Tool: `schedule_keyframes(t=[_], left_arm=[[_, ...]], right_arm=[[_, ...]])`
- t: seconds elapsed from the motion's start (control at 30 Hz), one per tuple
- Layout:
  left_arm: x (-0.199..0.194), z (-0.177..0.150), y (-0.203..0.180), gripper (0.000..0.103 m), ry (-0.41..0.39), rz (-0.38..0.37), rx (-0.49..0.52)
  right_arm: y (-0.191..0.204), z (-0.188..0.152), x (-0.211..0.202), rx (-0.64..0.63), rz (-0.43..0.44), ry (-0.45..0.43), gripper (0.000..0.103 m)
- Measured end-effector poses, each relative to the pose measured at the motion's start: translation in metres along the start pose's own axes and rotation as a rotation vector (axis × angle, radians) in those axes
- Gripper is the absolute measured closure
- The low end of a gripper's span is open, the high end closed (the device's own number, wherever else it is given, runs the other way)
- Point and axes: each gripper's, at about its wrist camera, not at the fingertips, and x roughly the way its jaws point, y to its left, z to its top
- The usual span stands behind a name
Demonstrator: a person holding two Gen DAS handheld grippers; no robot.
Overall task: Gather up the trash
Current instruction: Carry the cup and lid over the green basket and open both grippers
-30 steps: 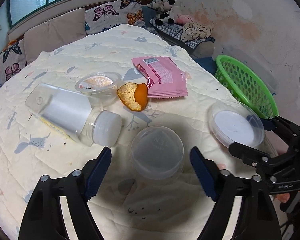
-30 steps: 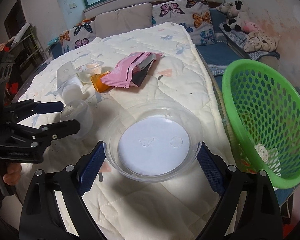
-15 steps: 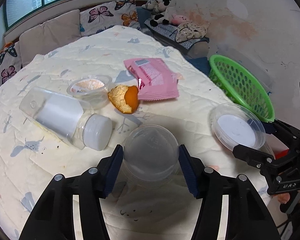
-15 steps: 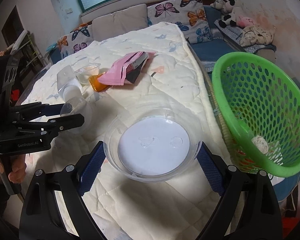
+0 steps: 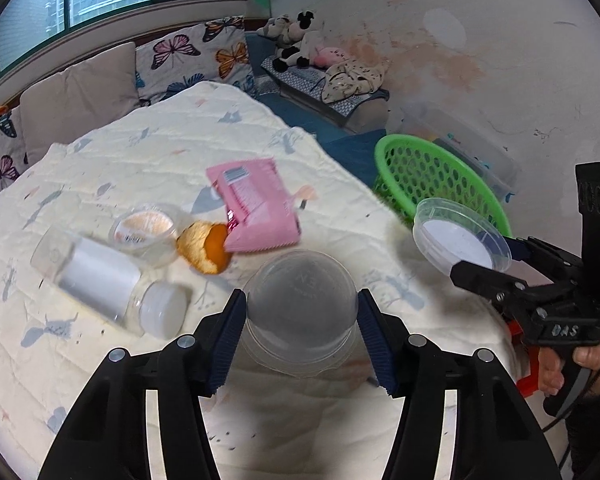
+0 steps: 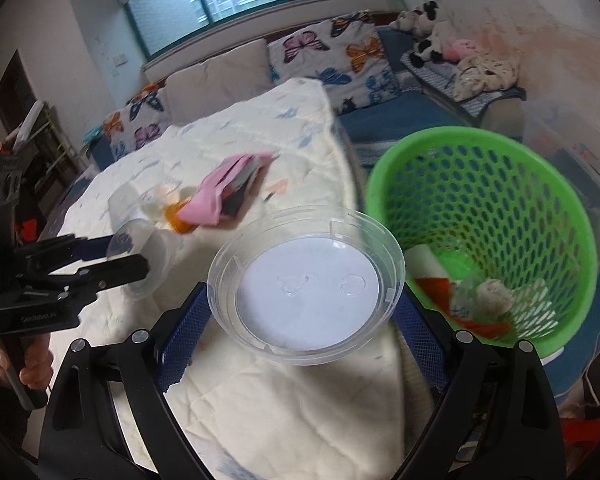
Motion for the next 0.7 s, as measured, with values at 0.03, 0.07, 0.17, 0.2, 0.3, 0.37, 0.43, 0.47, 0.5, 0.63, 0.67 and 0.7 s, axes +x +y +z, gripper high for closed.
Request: schedule_keyframes(t=[0.03, 0.07, 0.17, 0.2, 0.3, 0.37, 0.43, 0.47, 0.5, 0.63, 0.67, 0.7], left_arm=[[0.000, 0.003, -0.003, 0.048, -0.001, -0.003, 0.006], [0.000, 0.005, -0.005, 0.048, -0.002, -0.005, 0.010], [0.001, 0.014, -0.012, 0.048, -0.007, -0.009, 0.028], [0.001, 0.017, -0.014, 0.048, -0.009, -0.013, 0.033], [0.001, 0.025, -0.023, 0.048, -0.016, -0.019, 0.049], [0.002, 0.031, -0.029, 0.048, -0.019, -0.020, 0.061], [0.003, 0.038, -0.035, 0.048, -0.022, -0.023, 0.071], [0.004, 0.041, -0.037, 0.048, -0.023, -0.023, 0.074], [0.004, 0.044, -0.039, 0.048, -0.025, -0.025, 0.077], [0.009, 0.055, -0.048, 0.048, -0.025, -0.032, 0.091], [0.011, 0.058, -0.050, 0.048, -0.024, -0.034, 0.094], [0.013, 0.060, -0.053, 0.048, -0.022, -0.037, 0.099]], right_arm=[[-0.004, 0.002, -0.001, 0.010, -0.009, -0.004, 0.014], [-0.009, 0.003, -0.002, 0.018, -0.017, -0.008, 0.014], [-0.024, 0.007, -0.003, 0.048, -0.050, -0.023, 0.014], [-0.030, 0.008, -0.004, 0.057, -0.060, -0.025, 0.014], [-0.046, 0.011, -0.004, 0.083, -0.091, -0.027, 0.014], [-0.058, 0.011, -0.003, 0.098, -0.114, -0.023, 0.014], [-0.068, 0.012, -0.001, 0.112, -0.132, -0.015, 0.014], [-0.074, 0.010, 0.000, 0.121, -0.146, -0.009, 0.014], [-0.080, 0.010, 0.002, 0.130, -0.156, -0.002, 0.013], [-0.100, 0.007, 0.005, 0.161, -0.182, 0.009, 0.012], [-0.105, 0.007, 0.006, 0.171, -0.185, 0.017, 0.012], [-0.108, 0.006, 0.006, 0.176, -0.187, 0.019, 0.012]])
